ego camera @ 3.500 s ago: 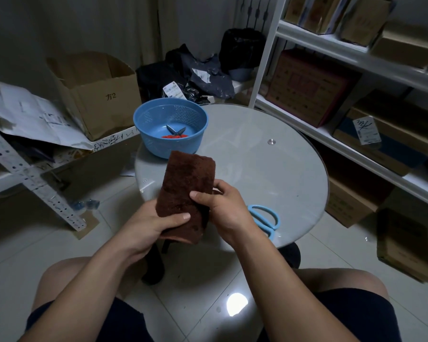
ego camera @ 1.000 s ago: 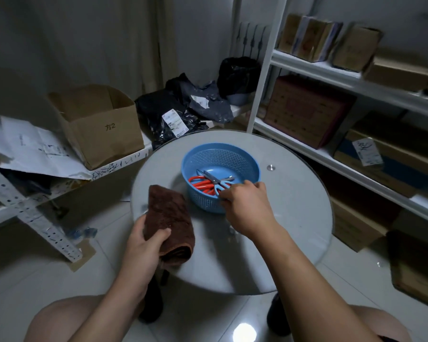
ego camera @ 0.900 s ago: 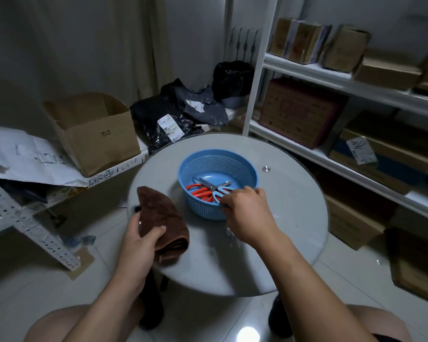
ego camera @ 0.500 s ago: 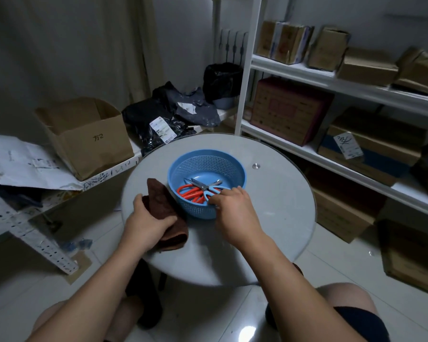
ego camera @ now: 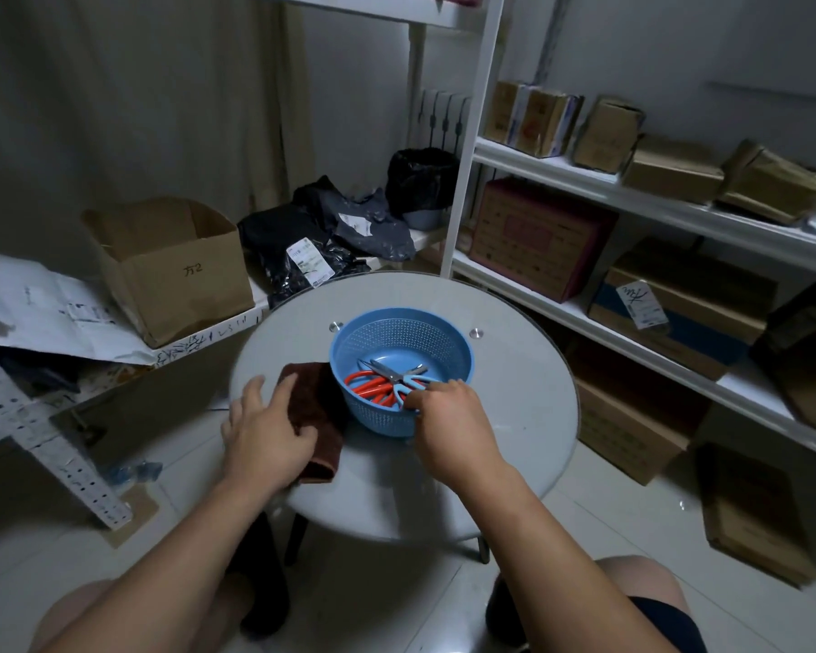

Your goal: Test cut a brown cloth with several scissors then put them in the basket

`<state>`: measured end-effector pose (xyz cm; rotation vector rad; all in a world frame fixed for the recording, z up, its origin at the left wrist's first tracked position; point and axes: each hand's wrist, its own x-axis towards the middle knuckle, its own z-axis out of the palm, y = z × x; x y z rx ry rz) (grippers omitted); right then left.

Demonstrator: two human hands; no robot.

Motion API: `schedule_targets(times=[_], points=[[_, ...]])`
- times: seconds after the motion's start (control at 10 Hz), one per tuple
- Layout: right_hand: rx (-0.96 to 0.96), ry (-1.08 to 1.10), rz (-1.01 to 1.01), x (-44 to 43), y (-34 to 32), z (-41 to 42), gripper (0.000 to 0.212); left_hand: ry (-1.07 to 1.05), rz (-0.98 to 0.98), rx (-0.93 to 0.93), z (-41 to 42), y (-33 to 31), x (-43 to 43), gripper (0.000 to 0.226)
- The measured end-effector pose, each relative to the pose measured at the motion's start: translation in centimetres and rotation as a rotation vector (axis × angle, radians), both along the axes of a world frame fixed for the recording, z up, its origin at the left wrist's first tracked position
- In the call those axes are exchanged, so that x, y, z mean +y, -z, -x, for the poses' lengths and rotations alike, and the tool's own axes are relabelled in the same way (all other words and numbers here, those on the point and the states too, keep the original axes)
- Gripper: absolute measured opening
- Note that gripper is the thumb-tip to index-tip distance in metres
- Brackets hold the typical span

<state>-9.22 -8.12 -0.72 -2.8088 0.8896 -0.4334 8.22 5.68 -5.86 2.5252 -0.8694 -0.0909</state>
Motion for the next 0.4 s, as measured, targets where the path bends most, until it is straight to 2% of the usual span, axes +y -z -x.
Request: schedule_targets(times=[0.1,0.2,0.3,0.4], points=[[-0.032,-0.002,0.033,0.4,0.8,-0.2,0.038,0.313,-0.182,-0.14,1.0,1.3,0.4,0.086],[-0.033,-0.022,0.005,0.8,0.9,0.2,0.042,0.367,-0.351,-0.085,1.4,2.2,0.5,0.101],[-0.006,-0.069,-0.049,1.0,0.6,0.7,0.046,0.337,-0.24,-0.075,2.2,0.4,0.5,0.103],[-0.005,-0.09,-0.096,0.6,-0.9,1.2,0.044,0.345,0.035,-0.146,3.3,-3.7,-0.3,0.075]])
